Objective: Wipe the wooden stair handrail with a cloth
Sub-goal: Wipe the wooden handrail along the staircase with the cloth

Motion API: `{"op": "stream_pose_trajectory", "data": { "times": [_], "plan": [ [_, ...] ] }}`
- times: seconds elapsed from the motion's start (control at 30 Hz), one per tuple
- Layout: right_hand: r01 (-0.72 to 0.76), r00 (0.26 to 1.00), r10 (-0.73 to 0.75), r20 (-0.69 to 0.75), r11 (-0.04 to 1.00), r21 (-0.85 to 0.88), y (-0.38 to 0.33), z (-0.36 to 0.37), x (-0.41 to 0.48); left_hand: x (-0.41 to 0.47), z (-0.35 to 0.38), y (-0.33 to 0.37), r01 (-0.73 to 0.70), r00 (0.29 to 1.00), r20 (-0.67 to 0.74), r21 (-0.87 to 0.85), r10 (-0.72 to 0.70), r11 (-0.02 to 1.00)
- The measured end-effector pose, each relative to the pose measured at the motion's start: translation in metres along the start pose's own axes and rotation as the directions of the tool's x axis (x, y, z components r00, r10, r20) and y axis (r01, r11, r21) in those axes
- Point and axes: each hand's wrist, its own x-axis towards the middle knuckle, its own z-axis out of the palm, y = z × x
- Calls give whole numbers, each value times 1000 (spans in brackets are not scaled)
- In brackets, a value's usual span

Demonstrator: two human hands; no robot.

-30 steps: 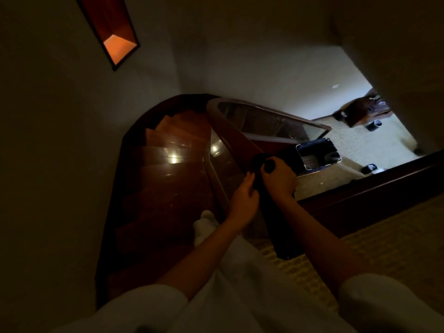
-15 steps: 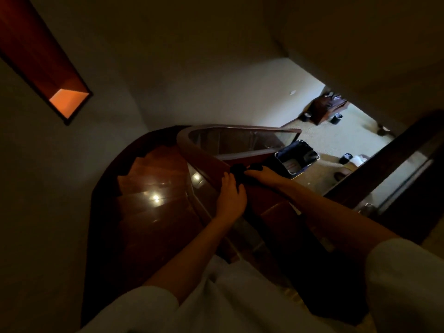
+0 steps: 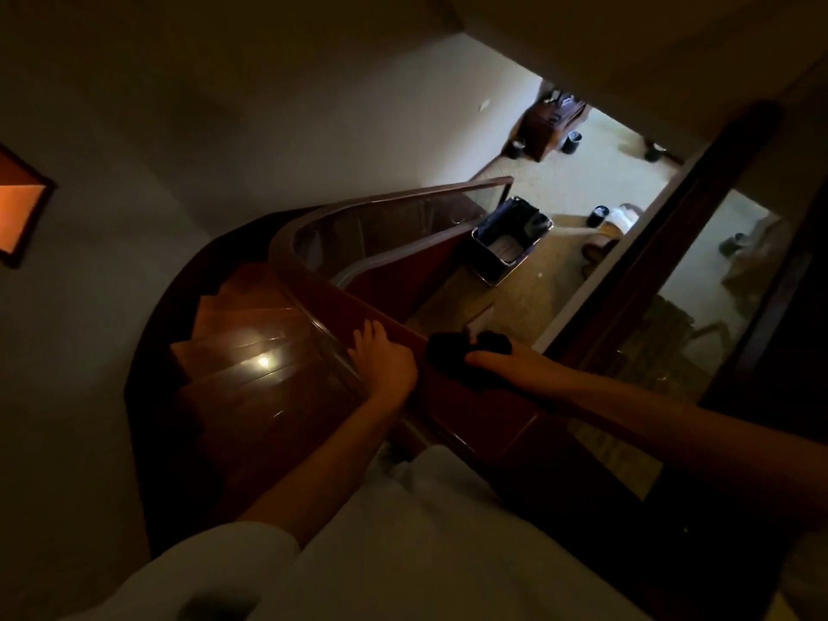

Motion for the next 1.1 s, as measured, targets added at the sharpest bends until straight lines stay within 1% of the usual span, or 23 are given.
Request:
{"op": "stream_pose_trajectory", "data": {
  "times": [0.1,0.23,0.33,0.37,0.4,0.43,0.47,0.5,0.53,0.57,0.63,0.73,0.77,0.83,0.87,0.93,1.0,1.03,1.1],
  "plan": [
    [0,999,-1,-44,1000,-25,-23,29,55,-2,3,-4,9,999,-43,-73,-12,997],
    [-45,999,44,-19,998,-44,-41,55,121,-3,3,-4,14,995,-93,-153,-29,988],
    [-11,1000,10,-18,999,-33,-39,54,126,-2,6,-8,4,992,-121,-247,-35,969],
    [21,1000,-22,-15,998,-63,-37,51,119,-3,7,-8,-5,988,-147,-308,-42,951],
    [67,998,-69,-4,988,-137,-33,45,110,-6,8,-8,-14,982,-177,-402,-63,916],
    [140,990,-140,17,962,-234,-29,38,98,-9,9,-7,-14,973,-201,-532,-110,847],
    [214,976,-211,47,915,-343,-25,31,84,-13,10,-6,-13,960,-216,-669,-177,743],
    [258,965,-251,76,861,-438,-24,26,68,-16,10,-5,-16,940,-228,-772,-254,635],
    [283,957,-270,102,809,-515,-24,22,56,-19,9,-3,-22,917,-238,-832,-321,554],
    [310,948,-291,130,747,-587,-26,21,48,-20,9,-1,-27,898,-240,-867,-370,498],
    [340,934,-312,171,641,-688,-33,28,51,-22,6,1,-20,879,-214,-909,-426,417],
    [369,917,-313,246,438,-820,-61,59,83,-16,-5,-7,52,877,-110,-946,-467,321],
    [380,914,-294,279,381,-843,-70,71,99,-14,-11,-12,60,877,-75,-963,-474,264],
    [368,920,-252,301,286,-885,-85,97,129,-10,-25,-24,95,871,48,-993,-489,72],
    [349,927,-234,293,255,-902,-91,107,140,-9,-31,-31,140,862,123,-990,-491,-1],
    [329,939,-184,290,236,-915,-96,123,151,-10,-37,-44,235,846,210,-972,-491,-11],
    [340,937,-150,315,192,-921,-93,130,148,-12,-41,-52,282,851,220,-957,-477,63],
    [353,932,-153,330,162,-922,-89,132,142,-11,-42,-55,286,854,200,-951,-481,113],
    [362,924,-172,342,101,-926,-82,132,124,-6,-44,-57,280,873,172,-942,-456,182]
  ]
}}
